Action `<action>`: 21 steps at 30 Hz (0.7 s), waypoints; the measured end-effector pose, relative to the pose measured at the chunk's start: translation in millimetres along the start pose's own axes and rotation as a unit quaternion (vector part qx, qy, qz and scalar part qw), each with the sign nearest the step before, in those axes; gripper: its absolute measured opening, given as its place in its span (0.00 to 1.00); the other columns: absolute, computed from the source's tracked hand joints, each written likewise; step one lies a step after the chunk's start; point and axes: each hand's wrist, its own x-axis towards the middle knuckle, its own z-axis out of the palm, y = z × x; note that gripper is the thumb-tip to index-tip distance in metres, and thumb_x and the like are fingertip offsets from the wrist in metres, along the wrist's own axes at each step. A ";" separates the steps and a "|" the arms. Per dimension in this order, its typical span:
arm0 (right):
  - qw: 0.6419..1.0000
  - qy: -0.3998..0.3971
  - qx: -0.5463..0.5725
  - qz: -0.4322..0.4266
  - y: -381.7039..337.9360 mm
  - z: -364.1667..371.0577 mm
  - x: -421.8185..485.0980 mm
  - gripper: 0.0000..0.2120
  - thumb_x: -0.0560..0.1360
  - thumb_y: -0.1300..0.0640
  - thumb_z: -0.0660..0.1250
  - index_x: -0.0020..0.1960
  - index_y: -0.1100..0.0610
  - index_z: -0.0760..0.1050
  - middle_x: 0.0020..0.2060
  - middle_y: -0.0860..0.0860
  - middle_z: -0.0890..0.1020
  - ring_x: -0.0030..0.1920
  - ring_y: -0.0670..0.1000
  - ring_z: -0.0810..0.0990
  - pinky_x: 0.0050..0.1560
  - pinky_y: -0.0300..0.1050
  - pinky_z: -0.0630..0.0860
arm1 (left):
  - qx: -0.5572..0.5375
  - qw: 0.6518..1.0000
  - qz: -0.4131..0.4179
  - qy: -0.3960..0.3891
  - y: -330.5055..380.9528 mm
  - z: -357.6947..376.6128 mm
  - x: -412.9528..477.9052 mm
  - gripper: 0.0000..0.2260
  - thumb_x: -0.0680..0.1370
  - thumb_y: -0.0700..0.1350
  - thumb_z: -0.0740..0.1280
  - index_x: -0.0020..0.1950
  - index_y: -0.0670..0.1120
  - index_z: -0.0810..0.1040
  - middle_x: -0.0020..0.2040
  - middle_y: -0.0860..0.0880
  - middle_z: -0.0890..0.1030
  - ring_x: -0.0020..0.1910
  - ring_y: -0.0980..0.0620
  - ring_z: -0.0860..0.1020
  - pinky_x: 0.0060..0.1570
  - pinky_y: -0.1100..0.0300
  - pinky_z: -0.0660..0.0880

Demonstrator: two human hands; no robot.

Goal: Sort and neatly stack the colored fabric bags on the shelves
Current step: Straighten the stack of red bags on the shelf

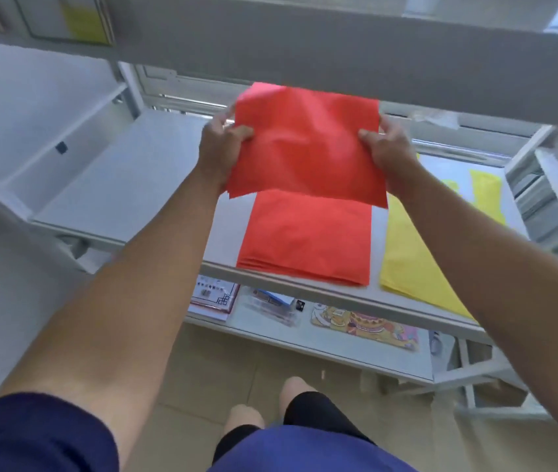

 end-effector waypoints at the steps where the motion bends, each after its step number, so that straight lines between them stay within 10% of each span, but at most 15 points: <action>1: 1.000 -0.006 -0.009 0.010 29.2 2.6 13.7 0.19 0.70 0.54 0.69 0.61 0.50 0.82 0.52 0.53 0.87 0.47 0.54 0.82 0.51 0.55 0.80 | -0.009 1.000 -0.010 -0.023 -19.7 0.8 1.7 0.23 0.71 0.38 0.70 0.66 0.50 0.82 0.45 0.51 0.86 0.40 0.53 0.81 0.42 0.58 0.77; 4: 0.996 0.003 -0.050 0.068 70.7 21.9 -7.3 0.25 0.77 0.57 0.70 0.74 0.56 0.74 0.63 0.52 0.82 0.57 0.51 0.81 0.63 0.50 0.79 | 0.002 0.995 -0.048 -0.092 -83.9 7.2 -0.8 0.24 0.74 0.29 0.65 0.68 0.45 0.78 0.46 0.51 0.86 0.40 0.53 0.81 0.46 0.55 0.77; 7: 0.988 -0.004 -0.106 0.108 111.8 31.0 -14.5 0.23 0.82 0.60 0.68 0.76 0.60 0.71 0.61 0.50 0.77 0.58 0.48 0.76 0.54 0.35 0.71 | 0.072 0.986 -0.091 -0.118 -134.9 9.9 -4.8 0.26 0.72 0.32 0.67 0.71 0.43 0.75 0.53 0.48 0.86 0.49 0.45 0.84 0.56 0.46 0.80; 12: 0.986 0.027 -0.118 0.116 126.4 36.0 -2.3 0.20 0.79 0.59 0.66 0.71 0.55 0.76 0.56 0.51 0.81 0.52 0.50 0.80 0.53 0.41 0.74 | 0.147 0.981 -0.070 -0.109 -147.4 10.3 -6.2 0.34 0.68 0.42 0.66 0.76 0.47 0.73 0.67 0.50 0.81 0.65 0.50 0.80 0.68 0.51 0.76; 16: 0.984 0.026 -0.128 0.123 123.4 35.8 -0.9 0.23 0.75 0.56 0.67 0.70 0.54 0.77 0.59 0.52 0.83 0.56 0.52 0.83 0.61 0.48 0.79 | 0.169 0.978 -0.046 -0.110 -141.4 8.9 -14.2 0.29 0.71 0.41 0.65 0.73 0.54 0.75 0.61 0.52 0.84 0.56 0.51 0.83 0.54 0.55 0.79; 21: 0.974 0.022 -0.198 0.107 98.9 27.5 -18.8 0.25 0.78 0.58 0.65 0.75 0.56 0.70 0.62 0.55 0.81 0.59 0.56 0.81 0.59 0.48 0.76 | 0.315 0.942 -0.028 -0.111 -130.4 9.8 -16.7 0.30 0.76 0.41 0.69 0.79 0.44 0.69 0.73 0.40 0.72 0.70 0.44 0.74 0.70 0.55 0.69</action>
